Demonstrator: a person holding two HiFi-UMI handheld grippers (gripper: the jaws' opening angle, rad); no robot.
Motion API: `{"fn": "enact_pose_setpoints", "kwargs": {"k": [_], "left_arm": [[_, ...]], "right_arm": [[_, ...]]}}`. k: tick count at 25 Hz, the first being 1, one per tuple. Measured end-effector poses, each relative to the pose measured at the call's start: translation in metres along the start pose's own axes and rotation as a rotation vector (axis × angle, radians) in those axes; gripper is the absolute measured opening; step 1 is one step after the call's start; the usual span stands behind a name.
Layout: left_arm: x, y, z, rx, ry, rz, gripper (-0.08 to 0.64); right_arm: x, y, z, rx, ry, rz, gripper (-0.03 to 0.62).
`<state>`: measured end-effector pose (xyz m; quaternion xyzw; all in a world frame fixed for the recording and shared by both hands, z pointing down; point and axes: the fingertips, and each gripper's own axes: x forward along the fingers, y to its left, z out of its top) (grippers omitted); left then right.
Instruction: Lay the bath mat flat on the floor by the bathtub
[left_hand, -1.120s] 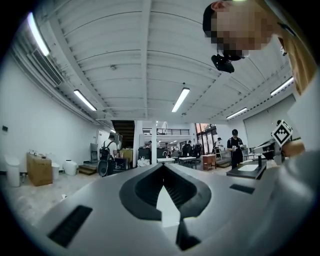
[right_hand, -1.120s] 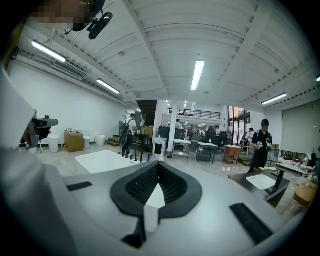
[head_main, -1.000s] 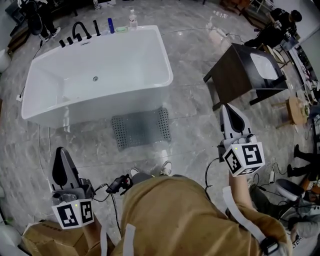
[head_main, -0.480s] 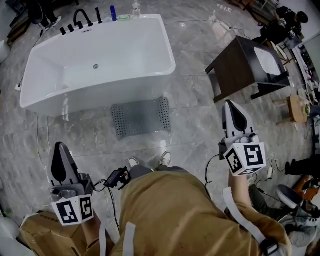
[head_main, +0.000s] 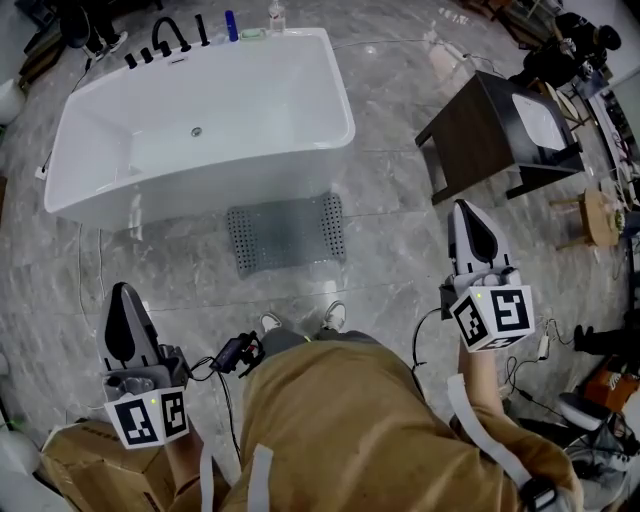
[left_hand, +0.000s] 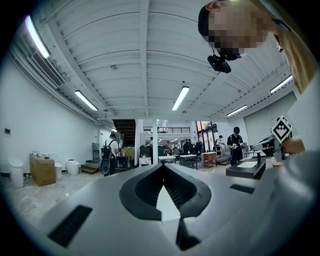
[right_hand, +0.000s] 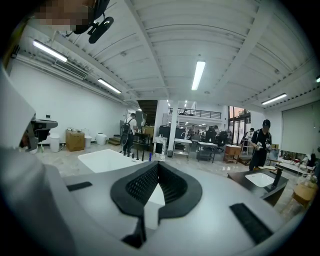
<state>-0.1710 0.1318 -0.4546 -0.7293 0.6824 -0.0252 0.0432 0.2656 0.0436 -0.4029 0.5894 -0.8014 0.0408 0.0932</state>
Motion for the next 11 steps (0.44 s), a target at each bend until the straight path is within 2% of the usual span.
{"fn": "enact_pose_setpoints", "kwargs": {"k": [11], "left_arm": [[-0.0066, -0.0030, 0.0016, 0.005, 0.000, 0.010, 0.005]], "right_arm": [[-0.0045, -0.0047, 0.0023, 0.003, -0.016, 0.000, 0.005]]}}
